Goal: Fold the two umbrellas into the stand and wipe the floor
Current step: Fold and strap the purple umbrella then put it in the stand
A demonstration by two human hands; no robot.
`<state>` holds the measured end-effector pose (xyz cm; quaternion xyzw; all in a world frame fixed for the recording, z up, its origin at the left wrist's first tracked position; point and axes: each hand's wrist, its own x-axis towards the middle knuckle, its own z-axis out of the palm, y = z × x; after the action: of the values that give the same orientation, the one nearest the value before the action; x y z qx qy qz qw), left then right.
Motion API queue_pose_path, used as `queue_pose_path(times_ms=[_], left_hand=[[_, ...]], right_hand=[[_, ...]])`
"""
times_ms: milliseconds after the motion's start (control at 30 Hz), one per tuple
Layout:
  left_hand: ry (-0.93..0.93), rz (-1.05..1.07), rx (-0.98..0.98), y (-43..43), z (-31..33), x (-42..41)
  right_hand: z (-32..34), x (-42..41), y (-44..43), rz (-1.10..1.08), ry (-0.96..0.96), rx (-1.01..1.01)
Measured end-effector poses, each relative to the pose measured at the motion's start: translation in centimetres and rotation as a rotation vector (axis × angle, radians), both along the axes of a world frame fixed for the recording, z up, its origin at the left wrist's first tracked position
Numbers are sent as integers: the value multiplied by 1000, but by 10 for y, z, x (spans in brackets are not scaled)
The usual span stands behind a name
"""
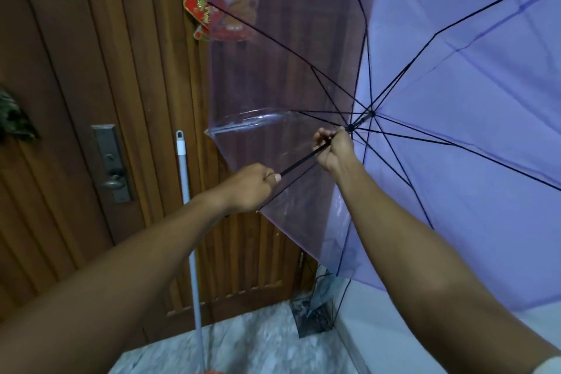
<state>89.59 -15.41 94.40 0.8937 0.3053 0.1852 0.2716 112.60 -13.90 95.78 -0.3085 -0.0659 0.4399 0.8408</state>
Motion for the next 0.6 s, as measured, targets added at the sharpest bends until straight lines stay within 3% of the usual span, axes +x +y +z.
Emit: queue_pose_path(times_ms=[200,400,533,600], left_hand=[[20,34,148,12,-9,2],[82,-4,112,14,-6,-13],[157,21,-29,14,-5,-54],[190,-2,106,15,-15,-76]], right_hand=[[-22,-60,-8,136,61,70],[-17,-72,-12,-122,16,-113],[-7,-54,-15,-218,73,-65],[-1,-51,-15,-271,56,-78]])
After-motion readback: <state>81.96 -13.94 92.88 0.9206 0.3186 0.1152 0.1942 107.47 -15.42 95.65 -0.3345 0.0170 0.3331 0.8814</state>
